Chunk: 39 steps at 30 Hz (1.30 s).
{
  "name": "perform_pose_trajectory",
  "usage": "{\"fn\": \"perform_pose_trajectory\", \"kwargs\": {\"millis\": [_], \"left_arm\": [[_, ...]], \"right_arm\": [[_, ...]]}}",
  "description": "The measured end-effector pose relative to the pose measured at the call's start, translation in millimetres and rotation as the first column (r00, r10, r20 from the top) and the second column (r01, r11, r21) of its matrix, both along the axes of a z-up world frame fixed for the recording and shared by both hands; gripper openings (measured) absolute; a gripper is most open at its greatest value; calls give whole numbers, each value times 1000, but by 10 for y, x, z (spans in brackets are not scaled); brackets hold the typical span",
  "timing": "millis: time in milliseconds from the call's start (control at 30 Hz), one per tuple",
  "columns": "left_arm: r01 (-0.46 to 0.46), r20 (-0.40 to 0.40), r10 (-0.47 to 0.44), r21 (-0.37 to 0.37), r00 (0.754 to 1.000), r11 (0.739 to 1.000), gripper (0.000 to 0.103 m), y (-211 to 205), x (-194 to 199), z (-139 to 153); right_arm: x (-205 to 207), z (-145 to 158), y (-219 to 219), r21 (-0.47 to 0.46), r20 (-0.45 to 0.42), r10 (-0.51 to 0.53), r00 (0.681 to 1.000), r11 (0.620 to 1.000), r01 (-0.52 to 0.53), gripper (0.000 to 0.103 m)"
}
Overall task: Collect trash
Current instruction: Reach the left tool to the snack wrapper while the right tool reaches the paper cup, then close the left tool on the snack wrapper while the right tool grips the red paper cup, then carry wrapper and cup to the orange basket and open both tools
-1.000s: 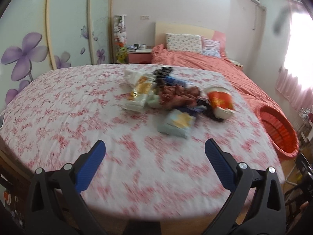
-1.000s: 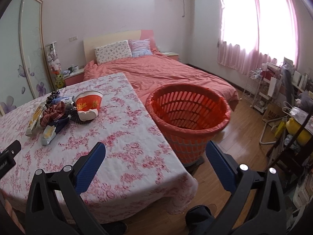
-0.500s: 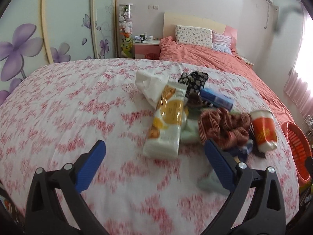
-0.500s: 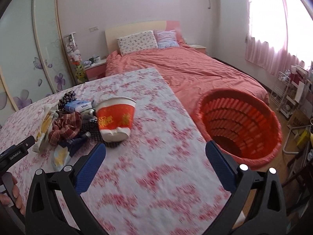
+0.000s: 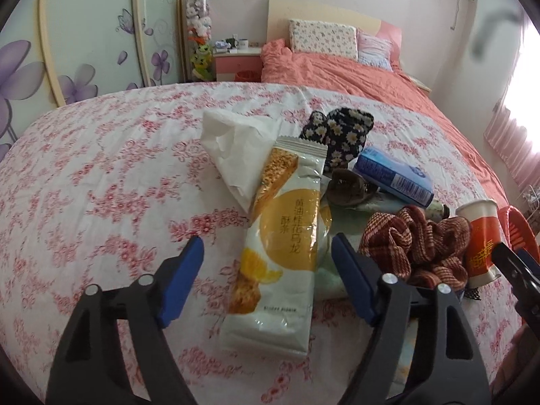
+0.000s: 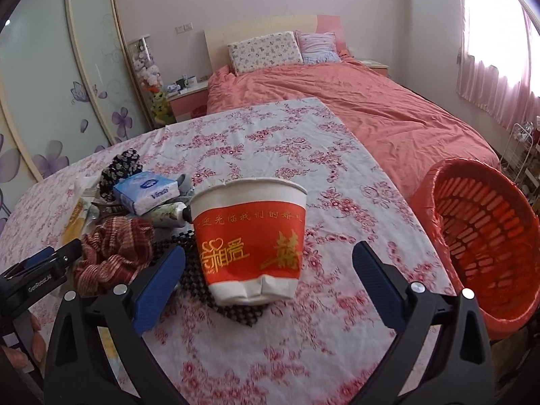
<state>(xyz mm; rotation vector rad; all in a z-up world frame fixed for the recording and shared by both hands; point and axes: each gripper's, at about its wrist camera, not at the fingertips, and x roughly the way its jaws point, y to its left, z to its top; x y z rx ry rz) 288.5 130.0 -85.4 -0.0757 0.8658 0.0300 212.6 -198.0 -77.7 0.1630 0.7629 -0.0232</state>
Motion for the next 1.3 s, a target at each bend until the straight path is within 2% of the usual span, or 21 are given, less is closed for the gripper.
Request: {"fn": "perform_pose_trajectory", "kwargs": {"millis": [100,200,367,433,567,633,967,1300], "left_arm": [[9,-14,-9,8,1000,1000,68,-26,58,-53],[15,-24,-16,-10,1000,1000,63,-20,105,-89],[28,-29,-28,-19,999,999,58,-26,119,-107],[40,-33,-41,-27,999,999,51,-34,123,-111],[43,-25,-44,-34,999,998,44,-54,92,-78],[42,-17,-43,-34,999,999,34,-55,62,-45],[28,11,-27,-48,1000,998,32,-15,-135,94],[71,94,-64,-67,993,995,32,-193,-396,497]], "right_arm": [[62,-47,-4,16,-30,12,999,1000,-12,90],[86,-76,27,24,-39,28,999,999,-27,89],[80,-100,112,-12,-47,55,997,998,-56,87],[64,-105,93,-12,-54,62,997,998,-62,73],[17,-74,-5,28,-36,51,998,998,-50,73],[-29,-34,-53,36,-24,43,999,998,-42,73],[-190,98,-196,31,23,15,1000,999,-15,73],[-408,291,-372,34,82,-13,997,999,11,73]]}}
